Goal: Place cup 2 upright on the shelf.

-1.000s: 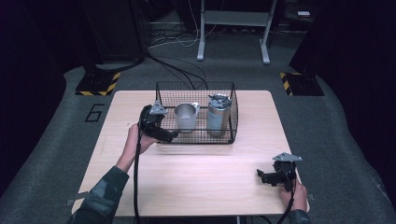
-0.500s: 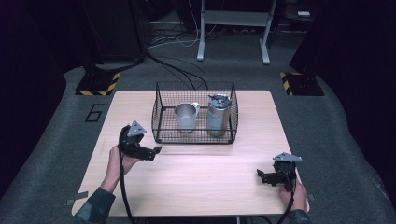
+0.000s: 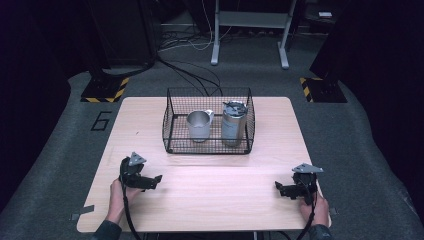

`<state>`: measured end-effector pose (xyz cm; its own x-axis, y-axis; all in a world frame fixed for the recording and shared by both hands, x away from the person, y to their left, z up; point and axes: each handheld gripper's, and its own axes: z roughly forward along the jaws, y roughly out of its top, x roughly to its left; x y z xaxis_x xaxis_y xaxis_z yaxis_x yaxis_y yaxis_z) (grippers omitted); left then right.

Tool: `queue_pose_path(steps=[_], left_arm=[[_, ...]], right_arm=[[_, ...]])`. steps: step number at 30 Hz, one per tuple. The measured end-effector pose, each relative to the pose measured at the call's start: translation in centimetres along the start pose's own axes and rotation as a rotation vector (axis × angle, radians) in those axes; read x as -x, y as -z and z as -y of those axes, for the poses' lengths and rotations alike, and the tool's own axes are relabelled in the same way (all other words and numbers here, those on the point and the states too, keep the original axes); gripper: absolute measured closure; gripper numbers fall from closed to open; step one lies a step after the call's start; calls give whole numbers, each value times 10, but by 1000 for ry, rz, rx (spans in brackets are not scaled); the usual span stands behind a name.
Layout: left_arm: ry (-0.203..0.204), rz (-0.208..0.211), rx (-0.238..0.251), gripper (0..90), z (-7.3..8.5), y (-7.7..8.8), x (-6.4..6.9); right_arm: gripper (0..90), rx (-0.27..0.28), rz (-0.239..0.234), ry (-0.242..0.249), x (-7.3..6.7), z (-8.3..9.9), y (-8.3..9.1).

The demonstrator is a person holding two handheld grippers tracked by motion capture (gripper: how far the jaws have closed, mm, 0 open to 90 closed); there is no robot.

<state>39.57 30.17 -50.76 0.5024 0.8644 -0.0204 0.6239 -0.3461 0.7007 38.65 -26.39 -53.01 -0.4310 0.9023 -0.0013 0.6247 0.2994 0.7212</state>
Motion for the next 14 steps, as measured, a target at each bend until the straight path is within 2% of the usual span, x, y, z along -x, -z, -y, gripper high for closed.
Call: queue_pose_path(steps=[1,7,8,11,14], left_arm=[[2,3,-15,1,3,-2,-1],[23,-24,-16,1,16,-10,-2],[12,-28,-26,0,16,-10,-1],[1,-44,-17,1,17,-11,1],[9,-52,9,0,20,-12,0]], right_arm=[[0,0,0,0,0,0,0],[0,0,0,0,0,0,0],[0,0,0,0,0,0,0],[0,0,0,0,0,0,0],[0,0,0,0,0,0,0]])
